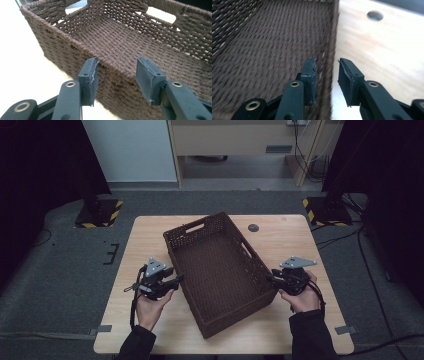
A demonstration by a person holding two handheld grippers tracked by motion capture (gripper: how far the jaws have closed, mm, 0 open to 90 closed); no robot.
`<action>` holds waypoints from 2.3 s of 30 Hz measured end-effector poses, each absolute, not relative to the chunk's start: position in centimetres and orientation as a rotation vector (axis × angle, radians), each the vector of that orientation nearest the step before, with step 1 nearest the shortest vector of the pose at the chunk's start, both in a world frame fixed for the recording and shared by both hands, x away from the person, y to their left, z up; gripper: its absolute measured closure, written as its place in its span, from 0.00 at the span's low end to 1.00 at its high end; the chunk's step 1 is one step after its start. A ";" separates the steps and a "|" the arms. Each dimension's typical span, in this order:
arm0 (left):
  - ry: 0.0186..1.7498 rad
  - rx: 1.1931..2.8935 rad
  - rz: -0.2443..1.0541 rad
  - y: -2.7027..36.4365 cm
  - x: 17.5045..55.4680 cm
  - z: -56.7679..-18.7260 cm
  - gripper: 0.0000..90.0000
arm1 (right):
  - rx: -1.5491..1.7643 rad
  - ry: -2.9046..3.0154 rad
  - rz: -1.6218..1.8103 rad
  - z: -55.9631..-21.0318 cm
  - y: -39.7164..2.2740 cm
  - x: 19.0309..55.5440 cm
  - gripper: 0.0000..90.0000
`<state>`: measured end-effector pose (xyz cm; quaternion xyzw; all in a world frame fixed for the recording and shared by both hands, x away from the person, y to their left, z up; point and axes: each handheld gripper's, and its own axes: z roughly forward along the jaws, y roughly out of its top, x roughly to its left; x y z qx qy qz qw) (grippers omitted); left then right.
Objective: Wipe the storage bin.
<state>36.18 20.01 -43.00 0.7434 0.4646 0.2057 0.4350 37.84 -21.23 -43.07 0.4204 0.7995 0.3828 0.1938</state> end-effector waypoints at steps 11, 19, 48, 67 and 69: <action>1.157 1.875 0.515 19.4 35.3 -43.3 0.52 | 1.222 2.309 1.097 -43.9 -20.9 37.7 0.85; 1.159 1.889 0.510 19.1 36.3 -43.7 0.58 | 1.169 2.287 1.130 -43.5 -20.5 37.9 0.72; 1.161 1.879 0.529 20.0 37.5 -44.0 0.65 | 1.128 2.232 1.184 -43.6 -18.5 39.8 0.69; 1.128 1.906 0.552 20.1 36.6 -43.7 0.75 | 1.135 2.210 1.199 -43.3 -17.8 39.1 0.61; 1.136 1.902 0.556 20.1 37.2 -43.8 0.76 | 1.161 2.180 1.207 -43.4 -17.6 39.9 0.62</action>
